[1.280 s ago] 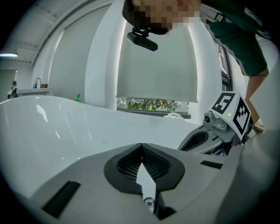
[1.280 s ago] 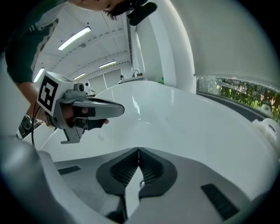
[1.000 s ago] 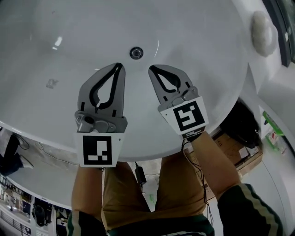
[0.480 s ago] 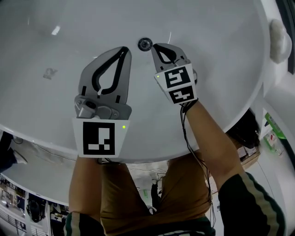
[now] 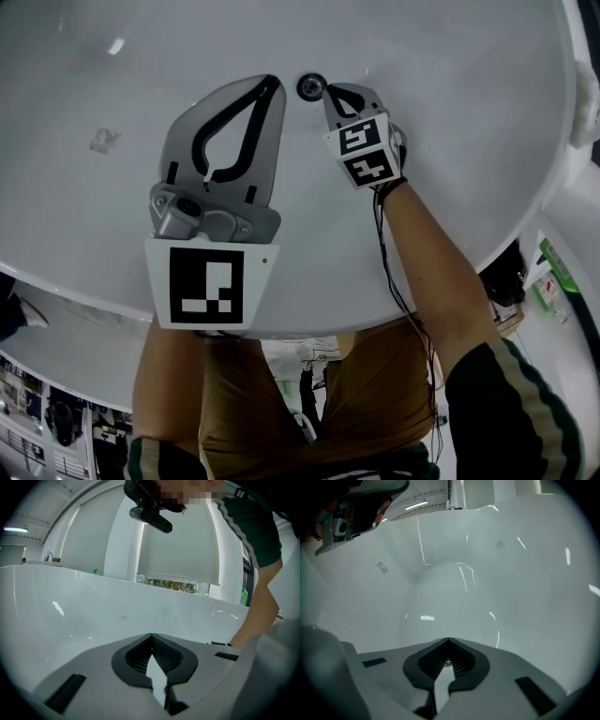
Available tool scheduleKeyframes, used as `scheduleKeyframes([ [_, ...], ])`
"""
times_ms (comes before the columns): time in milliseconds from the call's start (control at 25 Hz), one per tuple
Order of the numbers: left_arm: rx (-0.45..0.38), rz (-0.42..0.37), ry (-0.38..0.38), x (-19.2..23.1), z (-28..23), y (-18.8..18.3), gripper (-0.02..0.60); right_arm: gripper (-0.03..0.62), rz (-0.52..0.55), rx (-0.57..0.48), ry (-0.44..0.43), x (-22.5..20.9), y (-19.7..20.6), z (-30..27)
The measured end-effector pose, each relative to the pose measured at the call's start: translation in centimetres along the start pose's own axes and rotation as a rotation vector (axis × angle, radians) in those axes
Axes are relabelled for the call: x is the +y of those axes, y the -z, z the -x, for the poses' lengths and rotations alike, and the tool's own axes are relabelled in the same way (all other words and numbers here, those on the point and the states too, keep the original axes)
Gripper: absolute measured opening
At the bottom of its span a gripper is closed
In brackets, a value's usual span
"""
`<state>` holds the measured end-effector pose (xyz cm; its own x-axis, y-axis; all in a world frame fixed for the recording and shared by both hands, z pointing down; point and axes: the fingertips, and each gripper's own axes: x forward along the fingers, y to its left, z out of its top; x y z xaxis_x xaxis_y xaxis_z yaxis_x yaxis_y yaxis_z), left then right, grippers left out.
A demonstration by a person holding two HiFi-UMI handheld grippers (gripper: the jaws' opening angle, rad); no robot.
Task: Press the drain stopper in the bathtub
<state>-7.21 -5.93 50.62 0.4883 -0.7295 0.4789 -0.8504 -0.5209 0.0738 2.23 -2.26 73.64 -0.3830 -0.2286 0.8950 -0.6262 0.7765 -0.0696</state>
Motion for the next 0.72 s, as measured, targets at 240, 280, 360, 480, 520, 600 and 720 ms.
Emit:
scheduleKeyframes([
  [240,0.036,0.039,0.022,-0.1,-0.6,1.8,0.009,0.015,0.009,0.029,-0.007,0.5,0.8,-2.7],
  [280,0.045,0.045,0.024,-0.1,-0.7,2.1,0.009,0.015,0.011,0.033,-0.011,0.6,1.0,-3.1],
  [360,0.070,0.066,0.023,-0.1,-0.8,2.9,0.009,0.015,0.019,0.046,-0.025,0.8,1.5,-3.8],
  [480,0.106,0.114,0.023,-0.1,-1.1,4.0,0.009,0.015,0.024,0.066,-0.038,0.8,2.2,-4.7],
  [520,0.115,0.118,0.027,-0.1,-1.2,4.3,0.009,0.015,0.023,0.071,-0.042,0.8,2.4,-5.1],
  [600,0.134,0.124,0.035,-0.3,-1.5,5.0,0.009,0.015,0.032,0.084,-0.047,0.9,2.9,-5.8],
  [720,0.166,0.151,0.037,-0.5,-1.7,5.6,0.009,0.015,0.050,0.107,-0.047,0.6,3.7,-6.6],
])
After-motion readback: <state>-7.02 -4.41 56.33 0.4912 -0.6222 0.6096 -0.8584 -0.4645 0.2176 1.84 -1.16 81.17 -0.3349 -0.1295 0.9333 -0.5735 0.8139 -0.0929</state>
